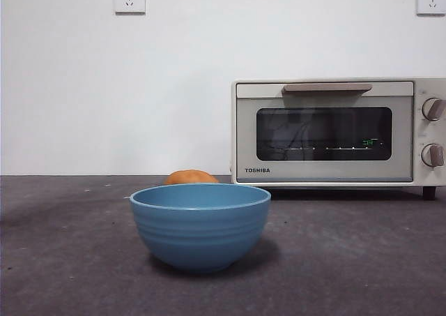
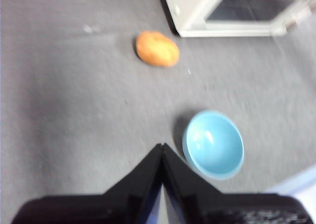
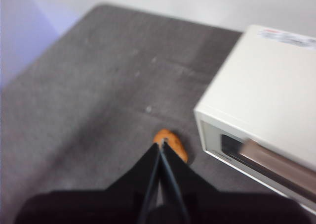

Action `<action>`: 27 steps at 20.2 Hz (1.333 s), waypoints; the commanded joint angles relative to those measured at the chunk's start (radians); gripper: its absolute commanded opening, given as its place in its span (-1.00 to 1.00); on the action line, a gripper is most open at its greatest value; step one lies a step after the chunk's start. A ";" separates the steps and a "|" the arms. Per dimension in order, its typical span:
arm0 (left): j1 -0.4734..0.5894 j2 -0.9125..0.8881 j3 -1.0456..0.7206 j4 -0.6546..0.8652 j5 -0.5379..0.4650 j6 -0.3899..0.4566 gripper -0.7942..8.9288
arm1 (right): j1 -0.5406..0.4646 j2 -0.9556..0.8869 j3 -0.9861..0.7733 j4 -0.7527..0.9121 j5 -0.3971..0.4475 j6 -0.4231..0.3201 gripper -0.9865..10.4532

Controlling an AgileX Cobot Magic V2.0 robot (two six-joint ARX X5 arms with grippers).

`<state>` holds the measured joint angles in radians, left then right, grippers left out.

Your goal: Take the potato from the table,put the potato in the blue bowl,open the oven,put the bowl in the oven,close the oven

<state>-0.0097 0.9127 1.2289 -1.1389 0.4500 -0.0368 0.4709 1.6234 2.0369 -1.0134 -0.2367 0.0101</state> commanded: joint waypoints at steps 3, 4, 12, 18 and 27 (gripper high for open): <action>-0.025 0.002 0.003 -0.039 0.002 0.074 -0.85 | 0.107 0.194 0.141 -0.066 0.060 -0.119 -0.83; -0.033 0.002 0.003 -0.048 0.002 0.075 -0.85 | 0.126 0.229 0.162 -0.073 0.072 -0.134 -0.83; -0.063 0.002 0.001 -0.116 -0.005 0.119 -0.85 | 0.229 0.463 0.214 -0.053 0.220 -0.253 -0.82; -0.102 0.002 -0.008 -0.148 -0.005 0.119 -0.85 | 0.270 0.650 0.214 0.024 0.399 -0.355 -0.05; -0.150 0.002 -0.010 -0.147 -0.005 0.119 -0.85 | 0.267 0.763 0.214 0.145 0.405 -0.404 0.34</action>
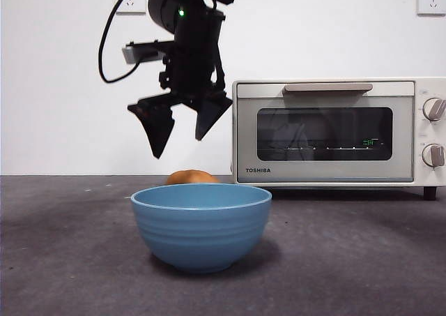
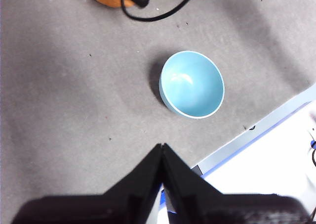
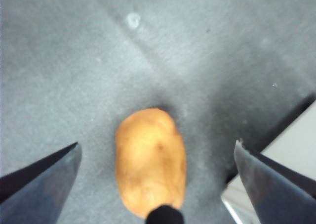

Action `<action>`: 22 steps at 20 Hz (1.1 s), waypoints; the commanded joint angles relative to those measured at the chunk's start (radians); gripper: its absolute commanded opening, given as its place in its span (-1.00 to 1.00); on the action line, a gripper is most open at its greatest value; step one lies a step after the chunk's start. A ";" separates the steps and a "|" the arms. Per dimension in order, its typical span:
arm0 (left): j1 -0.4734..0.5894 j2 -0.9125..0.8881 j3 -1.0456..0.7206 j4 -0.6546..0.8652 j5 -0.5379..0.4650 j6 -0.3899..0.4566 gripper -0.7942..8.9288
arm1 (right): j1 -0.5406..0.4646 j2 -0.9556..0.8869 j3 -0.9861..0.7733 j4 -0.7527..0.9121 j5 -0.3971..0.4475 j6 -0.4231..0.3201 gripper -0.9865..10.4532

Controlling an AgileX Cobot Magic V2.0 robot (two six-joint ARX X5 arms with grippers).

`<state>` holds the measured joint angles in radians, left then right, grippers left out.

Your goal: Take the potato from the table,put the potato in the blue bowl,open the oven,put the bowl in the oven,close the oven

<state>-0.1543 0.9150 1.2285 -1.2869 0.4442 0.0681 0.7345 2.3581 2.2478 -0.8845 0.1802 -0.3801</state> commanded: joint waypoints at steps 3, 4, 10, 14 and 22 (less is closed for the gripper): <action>-0.006 -0.001 -0.010 0.001 0.001 0.014 -0.85 | 0.003 0.049 0.003 0.033 -0.032 -0.013 0.34; -0.006 -0.001 -0.010 0.001 0.001 0.014 -0.85 | -0.002 0.056 0.003 0.037 -0.042 -0.014 0.34; -0.006 -0.001 -0.010 0.001 0.001 0.014 -0.85 | -0.020 0.098 0.003 0.060 -0.077 -0.007 0.33; -0.006 -0.001 -0.010 0.001 0.001 0.014 -0.85 | -0.039 0.125 0.003 0.046 -0.105 0.012 0.33; -0.006 0.000 -0.010 0.002 0.001 0.014 -0.85 | -0.055 0.132 0.002 0.003 -0.129 0.048 0.00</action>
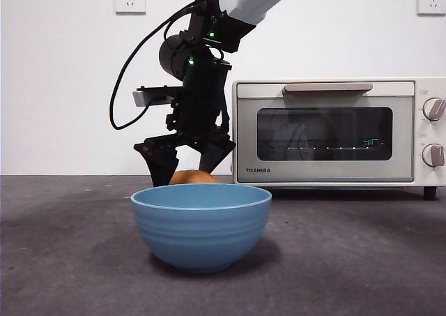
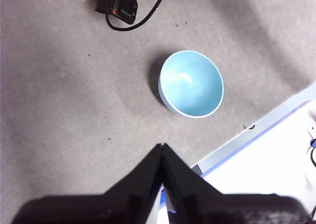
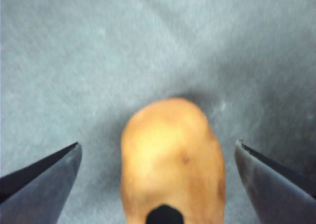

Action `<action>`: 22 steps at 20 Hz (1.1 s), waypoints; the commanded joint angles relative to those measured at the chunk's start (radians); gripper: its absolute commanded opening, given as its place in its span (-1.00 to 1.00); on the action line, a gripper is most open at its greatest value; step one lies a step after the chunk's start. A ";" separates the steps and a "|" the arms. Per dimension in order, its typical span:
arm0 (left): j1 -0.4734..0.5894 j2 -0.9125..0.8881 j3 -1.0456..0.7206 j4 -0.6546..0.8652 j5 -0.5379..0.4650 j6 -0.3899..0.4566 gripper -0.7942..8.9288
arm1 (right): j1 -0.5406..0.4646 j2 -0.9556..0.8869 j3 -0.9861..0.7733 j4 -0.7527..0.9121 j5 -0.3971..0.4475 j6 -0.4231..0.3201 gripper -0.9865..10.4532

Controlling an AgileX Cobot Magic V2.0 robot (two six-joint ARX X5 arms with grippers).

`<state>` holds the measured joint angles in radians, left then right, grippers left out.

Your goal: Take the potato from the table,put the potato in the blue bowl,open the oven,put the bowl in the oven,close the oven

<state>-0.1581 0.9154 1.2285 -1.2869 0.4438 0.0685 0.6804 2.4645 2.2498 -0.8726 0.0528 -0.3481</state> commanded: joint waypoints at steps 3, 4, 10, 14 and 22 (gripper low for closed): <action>-0.003 -0.001 -0.010 0.003 0.001 0.014 -0.85 | 0.000 0.026 -0.005 -0.046 -0.001 0.022 -0.68; -0.003 -0.001 -0.010 0.004 0.001 0.014 -0.85 | 0.000 0.026 -0.005 -0.050 0.000 0.036 -0.80; -0.003 -0.001 -0.011 0.002 0.001 0.014 -0.85 | 0.002 0.013 0.035 -0.092 0.024 0.113 -0.84; -0.003 -0.001 -0.010 0.003 0.001 0.014 -0.85 | 0.013 0.010 0.272 -0.375 0.025 0.126 -0.83; -0.003 -0.001 -0.011 0.000 0.001 0.014 -0.85 | 0.054 -0.106 0.614 -0.509 0.005 0.370 -0.83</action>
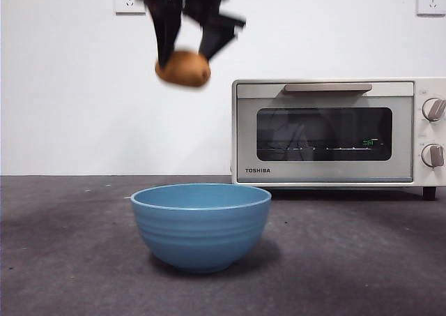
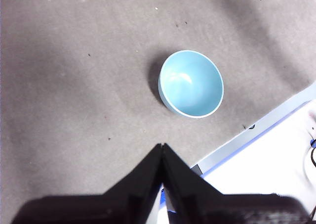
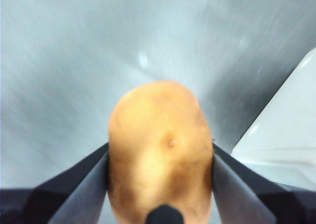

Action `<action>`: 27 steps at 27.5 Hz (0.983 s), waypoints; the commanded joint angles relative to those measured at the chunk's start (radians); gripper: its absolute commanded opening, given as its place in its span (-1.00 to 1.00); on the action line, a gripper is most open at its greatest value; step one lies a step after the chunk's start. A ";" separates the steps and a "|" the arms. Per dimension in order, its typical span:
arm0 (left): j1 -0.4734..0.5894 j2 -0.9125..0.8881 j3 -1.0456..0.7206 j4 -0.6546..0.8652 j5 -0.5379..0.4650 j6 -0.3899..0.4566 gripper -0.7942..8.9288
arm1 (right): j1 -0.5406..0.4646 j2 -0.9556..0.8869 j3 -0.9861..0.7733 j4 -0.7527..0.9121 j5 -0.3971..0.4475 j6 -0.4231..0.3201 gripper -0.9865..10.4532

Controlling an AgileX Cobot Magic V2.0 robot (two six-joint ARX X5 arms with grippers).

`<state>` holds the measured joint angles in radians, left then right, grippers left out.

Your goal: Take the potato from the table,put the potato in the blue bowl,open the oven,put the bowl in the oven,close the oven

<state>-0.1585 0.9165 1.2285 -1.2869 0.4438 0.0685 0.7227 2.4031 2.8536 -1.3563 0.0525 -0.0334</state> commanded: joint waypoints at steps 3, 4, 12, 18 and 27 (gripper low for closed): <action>-0.002 -0.002 -0.011 0.001 0.001 0.014 -0.85 | 0.037 -0.146 0.008 -0.026 0.029 0.057 -0.83; -0.002 -0.002 -0.010 0.001 0.001 0.014 -0.85 | 0.043 -0.176 0.008 -0.027 0.034 0.056 -0.83; -0.002 -0.002 -0.010 0.002 0.001 0.013 -0.85 | 0.050 -0.629 -0.483 -0.027 0.243 -0.019 -0.83; -0.002 -0.002 -0.010 0.033 0.001 0.000 -0.85 | 0.047 -0.954 -0.904 -0.026 0.235 -0.013 -0.83; -0.002 0.019 -0.010 0.063 0.002 -0.022 -0.85 | 0.049 -1.255 -1.300 -0.013 0.232 0.134 -0.83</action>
<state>-0.1585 0.9344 1.2285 -1.2327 0.4438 0.0517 0.7681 1.1461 1.5890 -1.3560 0.2878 0.0452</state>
